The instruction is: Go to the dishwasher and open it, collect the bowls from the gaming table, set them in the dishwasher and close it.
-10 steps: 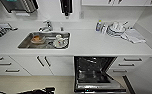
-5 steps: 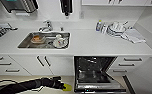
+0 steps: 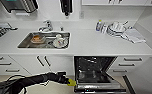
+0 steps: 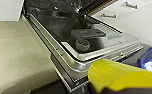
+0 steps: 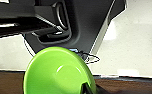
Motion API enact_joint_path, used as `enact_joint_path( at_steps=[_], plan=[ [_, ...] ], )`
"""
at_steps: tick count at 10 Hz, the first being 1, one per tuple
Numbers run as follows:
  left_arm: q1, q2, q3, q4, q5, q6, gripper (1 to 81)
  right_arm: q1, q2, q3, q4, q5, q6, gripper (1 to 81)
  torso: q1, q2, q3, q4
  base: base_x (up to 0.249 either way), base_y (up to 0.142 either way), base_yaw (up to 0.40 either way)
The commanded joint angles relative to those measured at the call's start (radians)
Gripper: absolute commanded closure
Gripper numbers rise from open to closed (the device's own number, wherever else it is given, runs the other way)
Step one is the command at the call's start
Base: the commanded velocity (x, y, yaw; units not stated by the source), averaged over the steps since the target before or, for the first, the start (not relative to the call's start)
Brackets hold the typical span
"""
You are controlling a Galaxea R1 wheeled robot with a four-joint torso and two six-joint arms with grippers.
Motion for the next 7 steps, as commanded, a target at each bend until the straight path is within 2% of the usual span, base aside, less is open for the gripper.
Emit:
enact_joint_path(
  at_steps=[1, 4, 5, 6, 7],
  plan=[
    [-0.172, 0.04, -0.011, -0.013, -0.009, -0.013, 81.1, 0.003, -0.025, 0.015, 0.002, -0.082, 0.003, 81.1, 0.0, 0.0, 0.0, 0.0, 0.0, 0.0, 0.0],
    [-0.201, 0.133, -0.043, -0.01, 0.001, -0.017, 81.1, 0.017, -0.022, 0.026, 0.002, -0.086, 0.002, 81.1, 0.0, 0.0, 0.0, 0.0, 0.0, 0.0, 0.0],
    [-0.214, 0.165, -0.062, -0.009, 0.004, -0.019, 81.1, 0.014, -0.022, 0.027, 0.002, -0.086, 0.002, 81.1, 0.0, 0.0, -0.072, 0.0, 0.0, 0.0, 0.0],
    [-0.23, 0.193, -0.077, -0.009, 0.014, -0.022, 81.1, 0.014, -0.022, 0.027, 0.001, -0.085, 0.002, 81.1, 0.0, 0.0, -0.082, 0.0, 0.0, 0.0, 0.0],
    [-0.244, 0.216, -0.092, -0.009, 0.034, -0.022, 81.1, 0.014, -0.023, 0.029, 0.002, -0.083, 0.002, 81.1, 0.0, 0.0, -0.028, 0.0, 0.0, 0.0, 0.0]
  ],
)
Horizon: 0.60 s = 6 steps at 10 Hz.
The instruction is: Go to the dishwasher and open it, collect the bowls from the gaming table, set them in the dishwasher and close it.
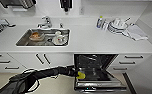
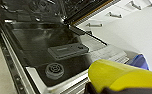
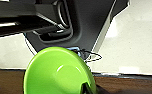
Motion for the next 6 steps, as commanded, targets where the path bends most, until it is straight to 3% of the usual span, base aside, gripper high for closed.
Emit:
enact_joint_path(
  at_steps=[1, 6],
  plan=[
    [-0.173, 0.039, -0.015, -0.012, 0.083, -0.004, 81.1, -0.006, -0.022, 0.018, 0.001, -0.083, 0.0, 81.1, 0.0, 0.0, 0.002, 0.0, 0.0, 0.0, 0.0],
    [-0.268, 0.144, -0.088, -0.011, 0.135, -0.035, 81.1, -0.006, -0.011, 0.02, -0.003, -0.078, 0.0, 81.1, 0.001, 0.001, -0.014, 0.0, 0.0, 0.0, 0.0]
  ],
)
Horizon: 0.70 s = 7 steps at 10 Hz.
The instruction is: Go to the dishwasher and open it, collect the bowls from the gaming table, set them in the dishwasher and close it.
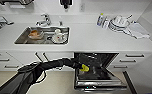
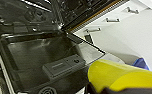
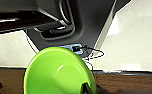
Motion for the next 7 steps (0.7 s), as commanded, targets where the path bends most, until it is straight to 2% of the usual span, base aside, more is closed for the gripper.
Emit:
enact_joint_path(
  at_steps=[1, 2, 5, 7],
  plan=[
    [-0.145, 0.064, -0.019, -0.013, 0.064, -0.004, 81.1, -0.01, -0.021, 0.016, -0.003, -0.084, 0.0, 81.1, 0.0, 0.0, 0.0, 0.0, 0.0, 0.0, 0.0],
    [-0.145, 0.075, -0.019, -0.013, 0.065, -0.003, 1.0, -0.008, -0.021, 0.016, -0.003, -0.084, 0.0, 81.1, 0.0, 0.0, 0.0, 0.0, 0.0, 0.0, 0.0],
    [-0.14, 0.069, -0.006, -0.012, 0.093, -0.003, 1.0, -0.004, -0.023, 0.018, -0.001, -0.084, 0.0, 81.1, 0.0, 0.0, 0.0, 0.0, 0.0, 0.0, 0.0],
    [-0.088, -0.008, 0.083, -0.012, 0.142, 0.0, 1.0, 0.008, -0.064, 0.092, 0.002, -0.076, 0.002, 81.1, 0.0, 0.0, 0.0, 0.0, 0.0, 0.0, 0.0]
  ],
)
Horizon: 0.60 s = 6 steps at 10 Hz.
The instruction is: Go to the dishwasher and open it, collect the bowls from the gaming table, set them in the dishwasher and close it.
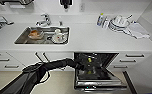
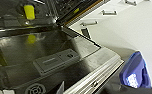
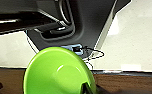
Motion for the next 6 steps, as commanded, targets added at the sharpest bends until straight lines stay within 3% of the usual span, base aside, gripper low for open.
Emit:
enact_joint_path(
  at_steps=[1, 2, 4, 6],
  plan=[
    [-0.051, -0.124, 0.178, -0.015, 0.098, 0.006, 1.0, 0.021, -0.105, 0.157, 0.001, -0.073, 0.002, 81.1, 0.0, 0.0, 0.0, 0.0, 0.0, 0.0, 0.0],
    [-0.011, -0.241, 0.31, 0.008, 0.115, 0.008, 1.0, 0.038, -0.17, 0.252, 0.001, -0.072, 0.0, 81.1, 0.0, 0.0, 0.0, 0.0, 0.0, 0.0, 0.0],
    [0.039, -0.449, 0.542, 0.095, 0.112, 0.002, 1.0, 0.073, -0.263, 0.395, -0.004, -0.072, 0.002, 81.1, 0.0, 0.0, 0.0, 0.0, 0.0, 0.0, 0.0],
    [0.071, -0.612, 0.707, 0.096, 0.109, 0.0, 1.0, 0.137, -0.348, 0.504, 0.01, -0.076, 0.01, 81.1, 0.0, 0.0, 0.0, 0.0, 0.0, 0.0, 0.0]
  ],
)
